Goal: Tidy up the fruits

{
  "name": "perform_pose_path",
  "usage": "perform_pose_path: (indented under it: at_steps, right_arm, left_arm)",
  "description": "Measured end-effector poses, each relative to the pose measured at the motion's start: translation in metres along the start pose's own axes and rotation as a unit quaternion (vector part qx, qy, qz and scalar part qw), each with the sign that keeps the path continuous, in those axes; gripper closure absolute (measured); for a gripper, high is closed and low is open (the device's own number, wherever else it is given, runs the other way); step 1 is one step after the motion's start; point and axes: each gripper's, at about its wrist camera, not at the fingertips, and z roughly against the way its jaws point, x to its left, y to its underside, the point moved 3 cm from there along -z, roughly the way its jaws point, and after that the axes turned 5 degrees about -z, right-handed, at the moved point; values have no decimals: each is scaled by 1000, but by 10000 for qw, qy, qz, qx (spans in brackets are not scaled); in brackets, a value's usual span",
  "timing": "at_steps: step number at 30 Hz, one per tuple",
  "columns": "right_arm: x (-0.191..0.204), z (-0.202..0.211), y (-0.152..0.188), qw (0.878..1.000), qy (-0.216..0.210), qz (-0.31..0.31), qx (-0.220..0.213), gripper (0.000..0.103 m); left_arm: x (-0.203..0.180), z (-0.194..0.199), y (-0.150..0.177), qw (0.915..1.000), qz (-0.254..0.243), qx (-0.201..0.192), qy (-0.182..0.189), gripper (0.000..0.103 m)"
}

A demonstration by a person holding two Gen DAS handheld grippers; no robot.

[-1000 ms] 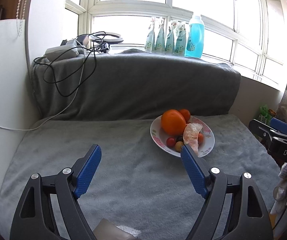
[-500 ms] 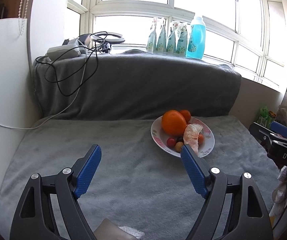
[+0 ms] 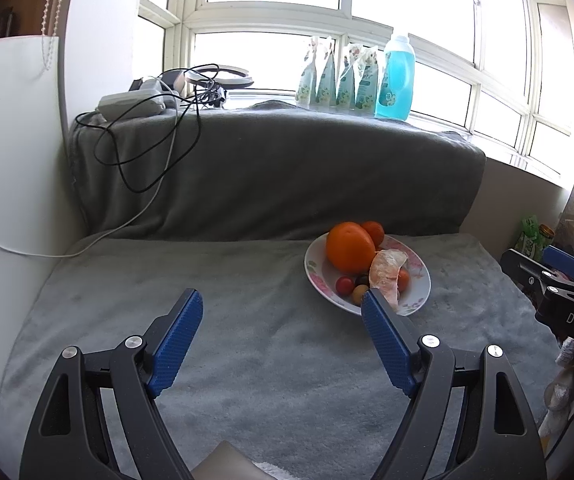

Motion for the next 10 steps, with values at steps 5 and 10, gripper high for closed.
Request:
perform_pose_path:
  at_steps: [5,10]
  right_arm:
    - [0,1,-1,10000,-8,-1,-10,5]
    - [-1,-3,-1,10000,-43,-4,39,5]
  left_arm:
    - [1,1,0,10000,-8,-35,-4,21]
    - [3,1,0,9999,-41,-115,4,21]
